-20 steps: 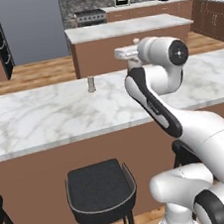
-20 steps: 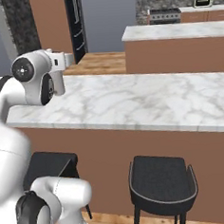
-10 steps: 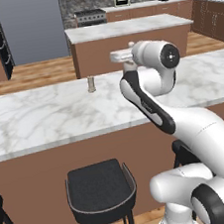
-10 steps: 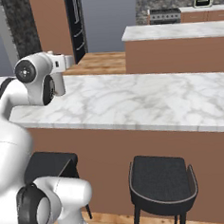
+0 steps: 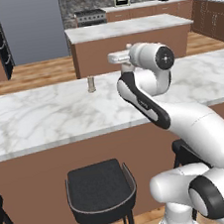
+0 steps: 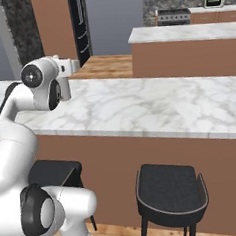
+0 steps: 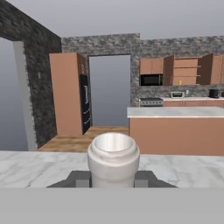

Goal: Open the cabinet directly in front. Then move the liquor and the cup to the dining counter with the candle on it.

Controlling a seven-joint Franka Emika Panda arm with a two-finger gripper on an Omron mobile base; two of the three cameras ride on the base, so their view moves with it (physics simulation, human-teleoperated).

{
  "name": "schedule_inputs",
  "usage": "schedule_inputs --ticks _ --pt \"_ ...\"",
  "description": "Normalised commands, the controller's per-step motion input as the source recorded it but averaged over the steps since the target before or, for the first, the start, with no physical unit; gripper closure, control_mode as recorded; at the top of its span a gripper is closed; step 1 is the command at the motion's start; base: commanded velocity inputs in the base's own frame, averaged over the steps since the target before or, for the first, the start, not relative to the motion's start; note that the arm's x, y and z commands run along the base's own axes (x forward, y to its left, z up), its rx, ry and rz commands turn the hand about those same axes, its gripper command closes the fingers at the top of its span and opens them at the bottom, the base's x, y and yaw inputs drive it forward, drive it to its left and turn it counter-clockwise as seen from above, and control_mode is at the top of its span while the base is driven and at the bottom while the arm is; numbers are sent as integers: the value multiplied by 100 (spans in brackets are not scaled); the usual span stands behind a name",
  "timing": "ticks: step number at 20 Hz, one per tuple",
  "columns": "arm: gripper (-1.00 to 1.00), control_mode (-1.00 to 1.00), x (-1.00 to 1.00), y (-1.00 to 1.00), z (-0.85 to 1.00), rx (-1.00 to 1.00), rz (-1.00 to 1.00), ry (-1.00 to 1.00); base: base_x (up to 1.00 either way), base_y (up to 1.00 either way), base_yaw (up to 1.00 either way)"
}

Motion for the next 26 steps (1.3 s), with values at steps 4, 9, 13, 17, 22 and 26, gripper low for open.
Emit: schedule_inputs --ticks 4,9,13,17,22,26 --pt "100 -100 20 2 -10 0 0 0 0 0 0" --pt "100 -100 15 1 -12 0 0 0 0 0 0" --pt "100 -100 18 0 -9 0 0 0 0 0 0" --pt "100 -100 21 3 -7 0 0 0 0 0 0" --pt "100 -100 25 7 -6 0 0 1 0 0 0" --pt "100 -100 20 9 -9 0 0 2 0 0 0"
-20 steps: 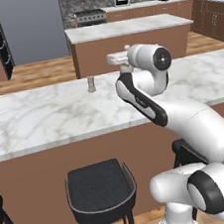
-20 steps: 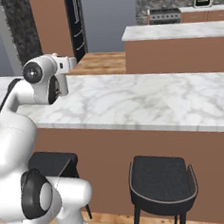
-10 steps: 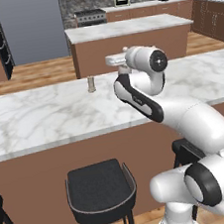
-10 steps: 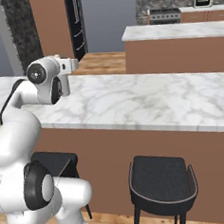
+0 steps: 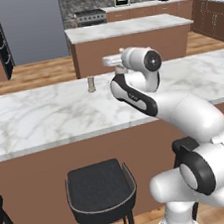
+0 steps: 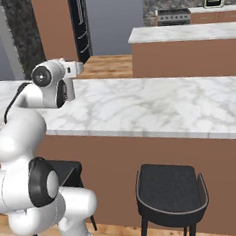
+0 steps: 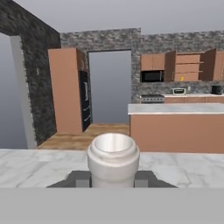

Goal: Open the cabinet directly in front. Then move the liquor and the cup to the dining counter with the candle on it.

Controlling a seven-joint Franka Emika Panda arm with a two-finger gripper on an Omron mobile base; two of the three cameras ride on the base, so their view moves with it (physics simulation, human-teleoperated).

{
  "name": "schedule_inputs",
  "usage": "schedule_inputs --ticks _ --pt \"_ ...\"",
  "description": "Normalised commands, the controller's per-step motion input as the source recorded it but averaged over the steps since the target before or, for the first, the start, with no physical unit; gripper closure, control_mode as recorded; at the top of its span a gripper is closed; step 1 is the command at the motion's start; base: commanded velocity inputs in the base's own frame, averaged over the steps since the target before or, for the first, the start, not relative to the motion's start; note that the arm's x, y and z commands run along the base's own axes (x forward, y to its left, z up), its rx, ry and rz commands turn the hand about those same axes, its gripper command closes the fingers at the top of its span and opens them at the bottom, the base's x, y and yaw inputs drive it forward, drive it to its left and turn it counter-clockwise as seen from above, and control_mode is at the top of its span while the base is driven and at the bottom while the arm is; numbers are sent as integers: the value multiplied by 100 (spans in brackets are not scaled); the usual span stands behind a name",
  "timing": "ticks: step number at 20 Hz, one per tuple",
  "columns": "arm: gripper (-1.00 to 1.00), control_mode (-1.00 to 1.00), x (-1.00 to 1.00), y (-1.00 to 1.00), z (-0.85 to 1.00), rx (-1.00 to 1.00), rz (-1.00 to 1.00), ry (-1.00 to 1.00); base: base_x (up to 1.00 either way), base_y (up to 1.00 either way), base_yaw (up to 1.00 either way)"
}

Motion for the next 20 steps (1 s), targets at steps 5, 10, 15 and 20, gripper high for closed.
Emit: schedule_inputs --ticks 5,10,15,20 --pt "100 -100 18 5 -13 0 0 3 0 0 0" --pt "100 -100 18 2 -10 0 0 2 0 0 0" --pt "100 -100 18 1 -7 0 0 2 0 0 0" --pt "100 -100 15 1 -10 0 0 1 0 0 0"
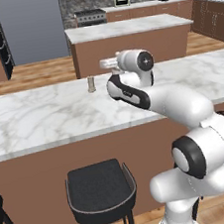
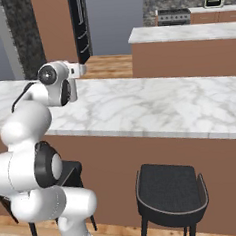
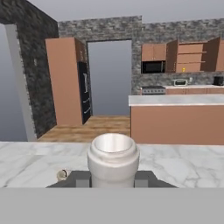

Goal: Open the cabinet directly in front. Then move the liquor and the cup to the dining counter with the candle on it.

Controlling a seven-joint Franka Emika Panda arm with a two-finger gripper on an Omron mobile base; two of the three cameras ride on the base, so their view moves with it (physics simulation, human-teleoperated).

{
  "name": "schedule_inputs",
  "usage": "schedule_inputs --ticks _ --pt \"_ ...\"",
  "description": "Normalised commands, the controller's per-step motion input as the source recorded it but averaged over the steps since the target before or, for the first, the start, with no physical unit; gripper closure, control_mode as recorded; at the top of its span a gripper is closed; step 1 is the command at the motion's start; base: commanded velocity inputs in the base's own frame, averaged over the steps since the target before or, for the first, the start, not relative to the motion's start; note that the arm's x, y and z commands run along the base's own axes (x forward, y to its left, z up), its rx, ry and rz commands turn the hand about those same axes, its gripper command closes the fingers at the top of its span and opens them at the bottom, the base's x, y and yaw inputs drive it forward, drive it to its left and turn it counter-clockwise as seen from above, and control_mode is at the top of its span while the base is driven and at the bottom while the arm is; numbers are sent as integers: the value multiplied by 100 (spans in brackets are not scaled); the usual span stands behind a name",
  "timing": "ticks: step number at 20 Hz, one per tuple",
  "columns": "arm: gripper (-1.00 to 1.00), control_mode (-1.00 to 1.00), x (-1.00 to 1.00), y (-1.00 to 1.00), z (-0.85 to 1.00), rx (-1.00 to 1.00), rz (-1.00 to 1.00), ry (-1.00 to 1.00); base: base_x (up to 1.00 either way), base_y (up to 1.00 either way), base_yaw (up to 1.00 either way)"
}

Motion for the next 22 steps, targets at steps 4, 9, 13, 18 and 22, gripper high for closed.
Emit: schedule_inputs --ticks 4,9,13,18,22 --pt "100 -100 9 4 -14 0 0 0 0 0 0" --pt "100 -100 7 4 -18 0 0 0 0 0 0" --pt "100 -100 9 1 -13 0 0 0 0 0 0" --pt "100 -100 11 0 -10 0 0 0 0 0 0" --pt "100 -100 15 1 -12 0 0 0 0 0 0"
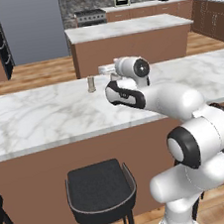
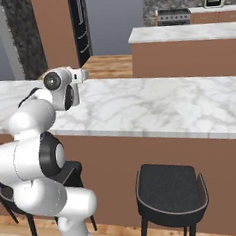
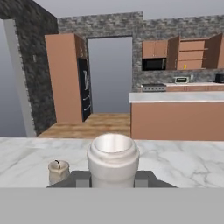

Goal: Open the cabinet directly in front. Then move the liquor and the cup to the dining counter with the candle on it.

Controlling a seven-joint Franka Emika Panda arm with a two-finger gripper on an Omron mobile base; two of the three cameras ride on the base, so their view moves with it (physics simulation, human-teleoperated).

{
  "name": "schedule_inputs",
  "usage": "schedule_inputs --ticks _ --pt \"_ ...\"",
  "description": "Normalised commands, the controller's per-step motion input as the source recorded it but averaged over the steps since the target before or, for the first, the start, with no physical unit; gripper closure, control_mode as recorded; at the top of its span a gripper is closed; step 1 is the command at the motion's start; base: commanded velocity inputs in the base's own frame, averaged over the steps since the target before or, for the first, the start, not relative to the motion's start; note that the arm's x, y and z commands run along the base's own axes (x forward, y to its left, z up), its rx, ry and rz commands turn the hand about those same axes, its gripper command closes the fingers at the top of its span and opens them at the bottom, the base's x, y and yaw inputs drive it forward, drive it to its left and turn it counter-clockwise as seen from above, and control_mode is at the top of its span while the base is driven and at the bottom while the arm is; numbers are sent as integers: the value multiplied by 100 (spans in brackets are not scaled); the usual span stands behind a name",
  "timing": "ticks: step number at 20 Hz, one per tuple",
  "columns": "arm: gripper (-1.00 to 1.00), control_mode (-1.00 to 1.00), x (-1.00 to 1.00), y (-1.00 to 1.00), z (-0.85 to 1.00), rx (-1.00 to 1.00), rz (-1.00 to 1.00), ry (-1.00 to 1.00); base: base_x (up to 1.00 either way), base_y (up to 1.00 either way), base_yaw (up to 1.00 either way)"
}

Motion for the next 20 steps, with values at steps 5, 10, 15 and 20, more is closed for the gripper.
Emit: schedule_inputs --ticks 5,10,15,20 --pt "100 -100 15 2 -14 0 0 0 0 0 0" --pt "100 -100 16 2 -14 0 0 0 0 0 0" --pt "100 -100 7 1 -15 0 0 0 0 0 0" --pt "-100 -100 0 0 -17 0 0 0 0 0 0"
